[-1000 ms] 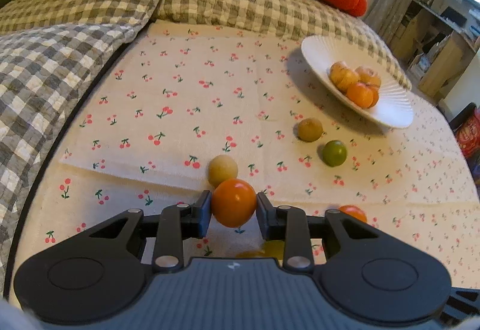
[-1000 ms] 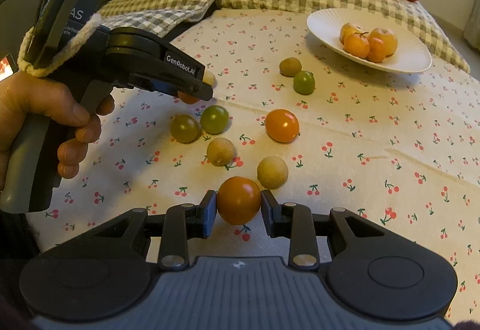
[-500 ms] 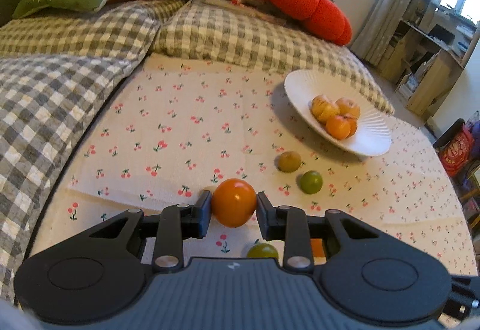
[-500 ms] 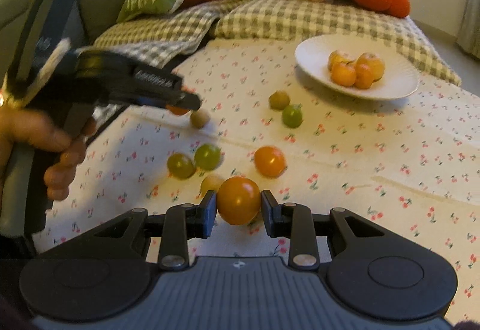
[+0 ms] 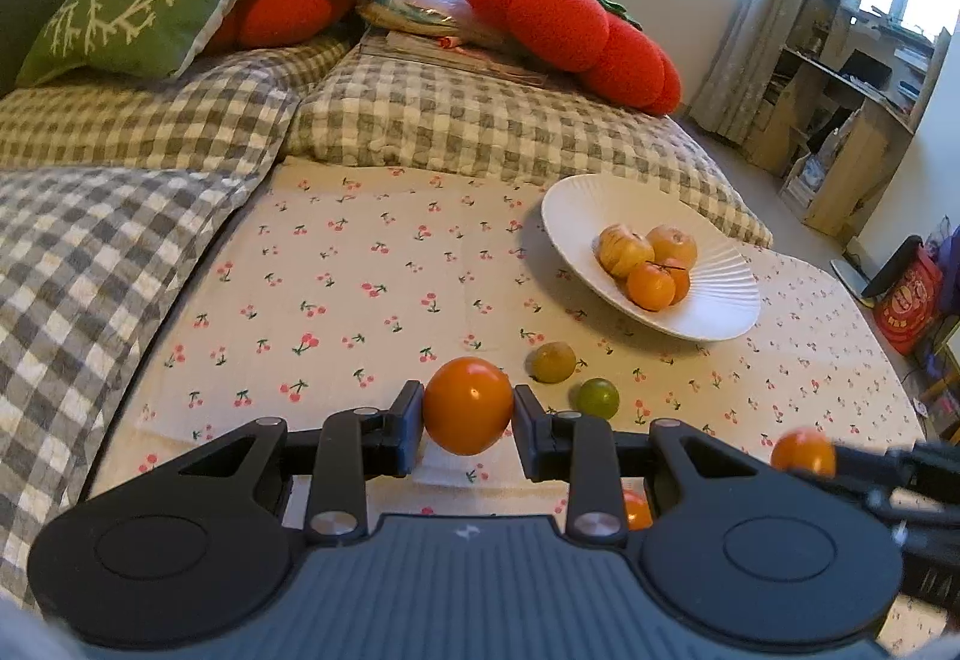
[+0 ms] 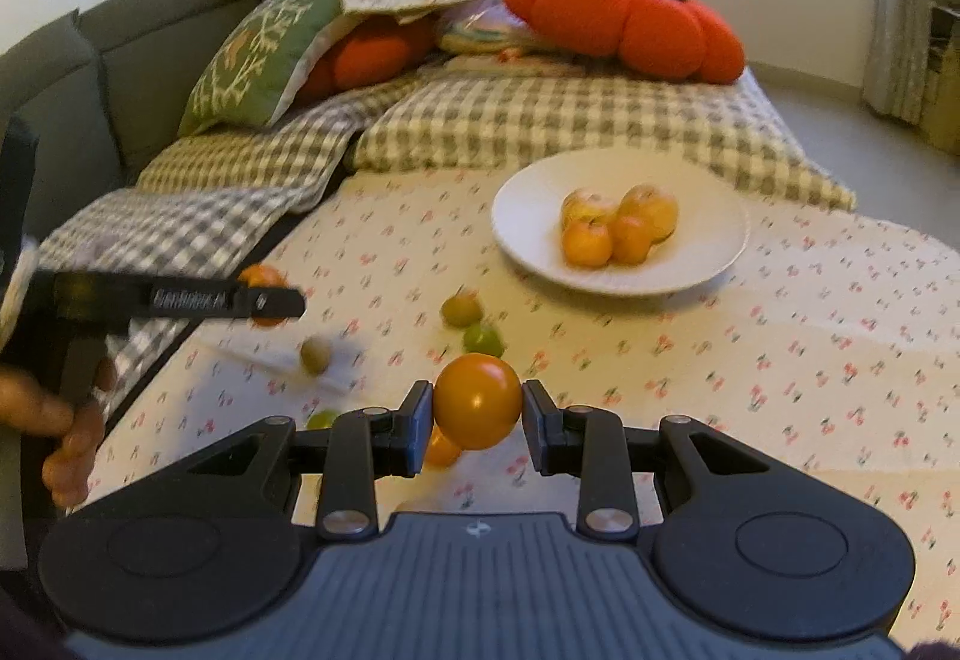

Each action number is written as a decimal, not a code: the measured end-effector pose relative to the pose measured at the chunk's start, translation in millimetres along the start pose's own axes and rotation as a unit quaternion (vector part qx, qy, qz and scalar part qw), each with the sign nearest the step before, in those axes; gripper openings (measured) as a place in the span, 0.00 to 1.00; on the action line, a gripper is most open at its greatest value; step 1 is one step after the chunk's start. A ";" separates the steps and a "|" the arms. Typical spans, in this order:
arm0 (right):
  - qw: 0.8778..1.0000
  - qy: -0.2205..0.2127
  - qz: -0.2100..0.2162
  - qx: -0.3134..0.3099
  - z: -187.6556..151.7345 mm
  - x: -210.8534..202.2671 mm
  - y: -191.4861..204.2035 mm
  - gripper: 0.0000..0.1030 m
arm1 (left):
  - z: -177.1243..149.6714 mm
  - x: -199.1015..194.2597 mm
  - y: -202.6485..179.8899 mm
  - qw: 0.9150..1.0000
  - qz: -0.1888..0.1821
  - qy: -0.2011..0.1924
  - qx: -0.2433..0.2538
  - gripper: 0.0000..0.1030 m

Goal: Organize fruits
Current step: 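Carry both held fruits toward the white plate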

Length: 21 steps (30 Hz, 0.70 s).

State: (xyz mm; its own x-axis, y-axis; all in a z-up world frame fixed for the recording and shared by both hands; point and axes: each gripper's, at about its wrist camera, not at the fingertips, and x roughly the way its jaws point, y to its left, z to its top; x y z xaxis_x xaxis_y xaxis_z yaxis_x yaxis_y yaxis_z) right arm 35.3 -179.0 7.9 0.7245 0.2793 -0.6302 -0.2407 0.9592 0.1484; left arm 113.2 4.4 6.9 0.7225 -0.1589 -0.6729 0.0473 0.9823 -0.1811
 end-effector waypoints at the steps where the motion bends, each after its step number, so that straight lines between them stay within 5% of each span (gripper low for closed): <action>1: 1.000 -0.003 -0.002 0.002 3.1 0.8 -3.4 0.28 | 0.6 1.1 -1.9 1.000 0.000 0.000 0.003 0.19; 21: 0.996 -0.025 -0.011 0.087 39.7 23.0 -66.0 0.28 | 28.3 30.7 -42.8 0.998 0.006 -0.019 0.066 0.19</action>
State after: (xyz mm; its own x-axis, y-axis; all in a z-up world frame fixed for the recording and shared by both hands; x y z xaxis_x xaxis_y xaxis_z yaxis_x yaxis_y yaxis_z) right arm 93.5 -234.1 13.9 0.7603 0.2555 -0.5973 -0.1114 0.9571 0.2676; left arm 152.9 -39.8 14.3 0.7488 -0.1461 -0.6465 0.1276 0.9889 -0.0757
